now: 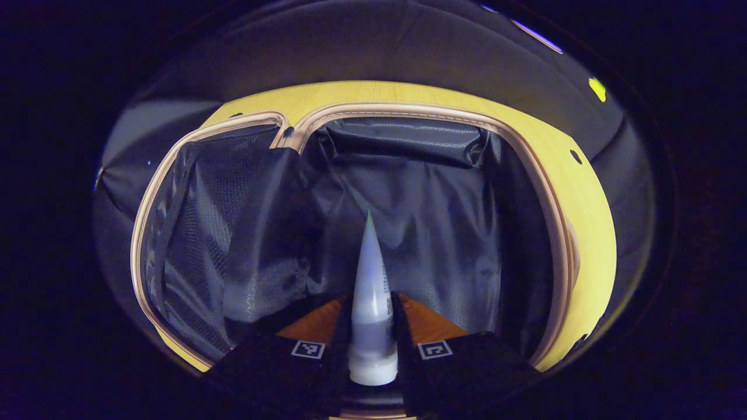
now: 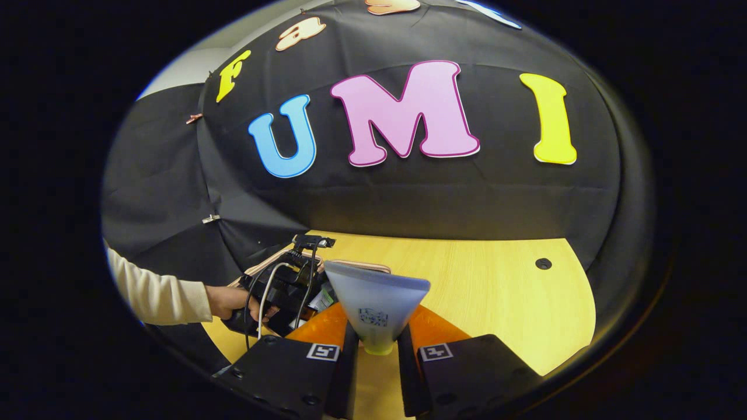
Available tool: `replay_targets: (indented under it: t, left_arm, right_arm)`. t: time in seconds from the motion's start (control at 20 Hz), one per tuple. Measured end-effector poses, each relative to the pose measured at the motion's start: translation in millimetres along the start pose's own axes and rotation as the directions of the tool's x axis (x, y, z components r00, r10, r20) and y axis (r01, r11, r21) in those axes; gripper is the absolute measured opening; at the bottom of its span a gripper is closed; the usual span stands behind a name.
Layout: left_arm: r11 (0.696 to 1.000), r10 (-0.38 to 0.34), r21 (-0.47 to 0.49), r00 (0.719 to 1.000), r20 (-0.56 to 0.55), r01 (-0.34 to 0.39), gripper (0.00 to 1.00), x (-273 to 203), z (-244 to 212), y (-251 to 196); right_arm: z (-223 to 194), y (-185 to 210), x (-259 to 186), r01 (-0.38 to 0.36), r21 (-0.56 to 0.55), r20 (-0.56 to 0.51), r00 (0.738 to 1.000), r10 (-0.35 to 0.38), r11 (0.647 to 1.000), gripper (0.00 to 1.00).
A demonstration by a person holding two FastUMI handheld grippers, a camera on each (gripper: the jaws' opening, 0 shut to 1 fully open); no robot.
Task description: First open the suitcase, pack the skin care products into it, and then close the suitcase.
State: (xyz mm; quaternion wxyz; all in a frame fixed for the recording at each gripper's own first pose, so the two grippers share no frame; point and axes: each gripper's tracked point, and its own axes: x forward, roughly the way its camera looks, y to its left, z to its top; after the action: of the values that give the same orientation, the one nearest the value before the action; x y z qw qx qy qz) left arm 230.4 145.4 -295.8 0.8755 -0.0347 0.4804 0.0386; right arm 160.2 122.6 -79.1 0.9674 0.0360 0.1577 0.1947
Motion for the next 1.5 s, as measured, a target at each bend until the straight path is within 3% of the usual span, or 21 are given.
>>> replay_targets:
  t: [0.1,0.15,0.2,0.25,0.3,0.35,0.4,0.45,0.5,0.55,0.6,0.8,1.0,1.2,1.25,1.3,1.35,1.4,1.45,1.5]
  left_arm:
    - [1.000,0.013,0.011,0.999,0.043,-0.014,0.51,-5,8,5]
    - [1.000,0.004,0.002,0.996,0.084,-0.004,0.72,-13,14,2]
    - [1.000,0.008,-0.004,0.989,0.149,-0.007,0.93,-29,25,5]
    - [1.000,0.005,-0.013,0.975,0.224,-0.002,0.97,-47,36,9]
    - [1.000,0.008,-0.027,0.953,0.303,0.000,1.00,-69,45,13]
    - [0.999,0.009,-0.040,0.925,0.380,0.007,0.99,-91,54,20]
    - [0.999,0.020,-0.052,0.897,0.442,0.003,0.98,-114,59,32]
    - [0.997,0.047,-0.072,0.868,0.494,-0.013,0.98,-134,62,50]
    - [0.996,0.068,-0.091,0.843,0.533,-0.022,0.98,-152,62,66]
    - [0.994,0.092,-0.106,0.825,0.558,-0.039,0.98,-169,56,85]
    - [0.991,0.122,-0.117,0.813,0.569,-0.067,0.98,-179,43,108]
    - [0.978,0.206,-0.143,0.798,0.566,-0.150,0.97,-208,-12,168]
    - [0.963,0.253,-0.223,0.795,0.551,-0.152,0.97,-226,-57,195]
    - [0.960,0.242,-0.252,0.806,0.540,-0.120,0.97,-231,-83,202]
    - [0.961,0.238,-0.251,0.809,0.538,-0.116,0.97,-233,-86,202]
    - [0.960,0.240,-0.253,0.811,0.534,-0.117,0.98,-233,-89,204]
    - [0.959,0.243,-0.256,0.810,0.534,-0.120,0.97,-236,-93,206]
    - [0.959,0.245,-0.256,0.805,0.541,-0.120,0.97,-240,-95,206]
    - [0.959,0.244,-0.257,0.802,0.545,-0.117,0.98,-242,-96,208]
    - [0.959,0.244,-0.260,0.803,0.544,-0.115,0.97,-240,-99,211]
  right_arm:
    - [0,6,9,0.010,-0.007,-0.003,1.000,-0.010,1.000,0.34]
    - [0,10,14,0.014,-0.012,-0.008,1.000,-0.014,1.000,0.27]
    - [-1,14,18,0.019,-0.016,-0.016,1.000,-0.019,1.000,0.34]
    - [0,20,22,0.021,-0.015,-0.021,1.000,-0.021,1.000,0.34]
    - [2,26,25,0.024,-0.014,-0.022,0.999,-0.025,1.000,0.27]
    - [3,31,29,0.028,-0.018,-0.025,0.999,-0.028,0.999,0.27]
    - [1,37,34,0.030,-0.021,-0.036,0.999,-0.031,0.999,0.34]
    - [-2,42,41,0.031,-0.019,-0.053,0.998,-0.032,0.999,0.27]
    - [-7,50,48,0.028,-0.014,-0.075,0.997,-0.029,1.000,0.27]
    - [-14,57,59,0.027,-0.013,-0.096,0.995,-0.028,1.000,0.35]
    - [-22,65,69,0.027,-0.010,-0.118,0.993,-0.028,1.000,0.35]
    - [-71,90,121,0.037,-0.015,-0.277,0.960,-0.039,0.999,0.35]
    - [-127,102,165,0.065,-0.077,-0.402,0.911,-0.091,0.995,0.35]
    - [-180,109,185,0.158,0.019,-0.569,0.814,-0.120,0.987,0.35]
    - [-190,103,190,0.184,0.007,-0.599,0.788,-0.143,0.983,0.27]
    - [-201,99,191,0.204,-0.007,-0.631,0.759,-0.163,0.979,0.35]
    - [-209,98,192,0.217,-0.005,-0.657,0.736,-0.167,0.976,0.26]
    - [-213,96,194,0.239,-0.001,-0.671,0.720,-0.178,0.971,0.35]
    - [-215,96,196,0.250,0.006,-0.682,0.709,-0.179,0.968,0.27]
    - [-215,96,194,0.261,0.011,-0.691,0.700,-0.181,0.965,0.28]
